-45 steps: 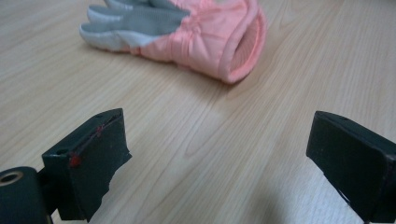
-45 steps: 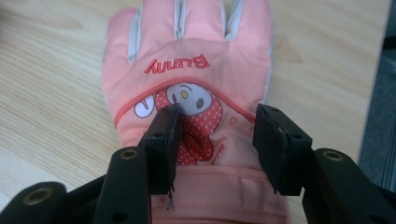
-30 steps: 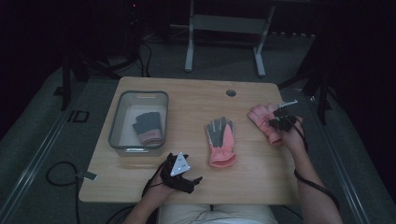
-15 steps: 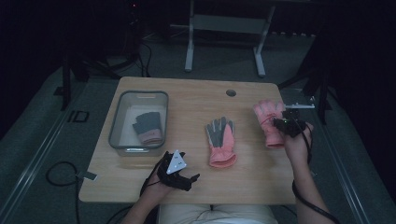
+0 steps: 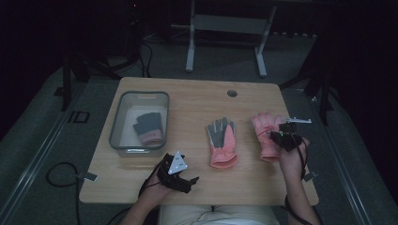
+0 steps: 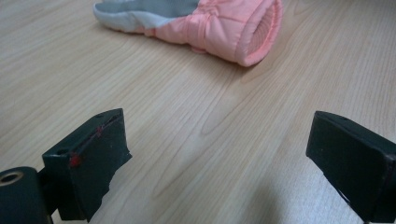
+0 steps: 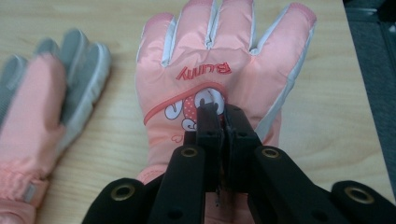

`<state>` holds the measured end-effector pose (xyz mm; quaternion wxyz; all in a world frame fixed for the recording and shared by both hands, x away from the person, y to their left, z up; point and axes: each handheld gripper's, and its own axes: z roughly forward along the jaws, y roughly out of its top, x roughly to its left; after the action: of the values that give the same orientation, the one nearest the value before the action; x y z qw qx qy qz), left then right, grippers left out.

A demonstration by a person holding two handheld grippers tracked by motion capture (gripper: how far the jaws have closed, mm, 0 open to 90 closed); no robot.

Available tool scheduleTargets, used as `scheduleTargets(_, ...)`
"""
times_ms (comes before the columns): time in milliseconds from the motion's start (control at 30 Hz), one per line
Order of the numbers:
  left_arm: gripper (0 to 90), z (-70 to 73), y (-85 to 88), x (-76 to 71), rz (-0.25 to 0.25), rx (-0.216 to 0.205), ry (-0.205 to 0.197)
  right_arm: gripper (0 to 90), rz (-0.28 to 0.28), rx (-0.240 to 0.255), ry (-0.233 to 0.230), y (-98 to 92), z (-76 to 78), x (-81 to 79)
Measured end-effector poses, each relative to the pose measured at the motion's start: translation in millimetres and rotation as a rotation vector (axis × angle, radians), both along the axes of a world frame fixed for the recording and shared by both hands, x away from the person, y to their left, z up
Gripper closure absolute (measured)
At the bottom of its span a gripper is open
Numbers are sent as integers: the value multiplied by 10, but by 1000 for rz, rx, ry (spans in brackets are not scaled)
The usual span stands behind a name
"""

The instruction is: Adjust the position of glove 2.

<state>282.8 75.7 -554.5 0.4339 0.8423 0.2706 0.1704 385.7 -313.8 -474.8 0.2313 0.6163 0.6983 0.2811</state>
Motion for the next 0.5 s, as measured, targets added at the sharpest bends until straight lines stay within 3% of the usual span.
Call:
scheduleTargets(167, 50, 21, 20, -38, 10, -7, -11, 865, -23, 25, 28, 73, -186, -48)
scheduleTargets(333, 50, 27, 32, -35, 10, -11, -17, 847, -40, 34, 48, 157, -391, 9)
scheduleTargets(500, 50, 15, 21, -33, 5, -17, -15, 817, -29, 14, 52, 175, -422, 31)
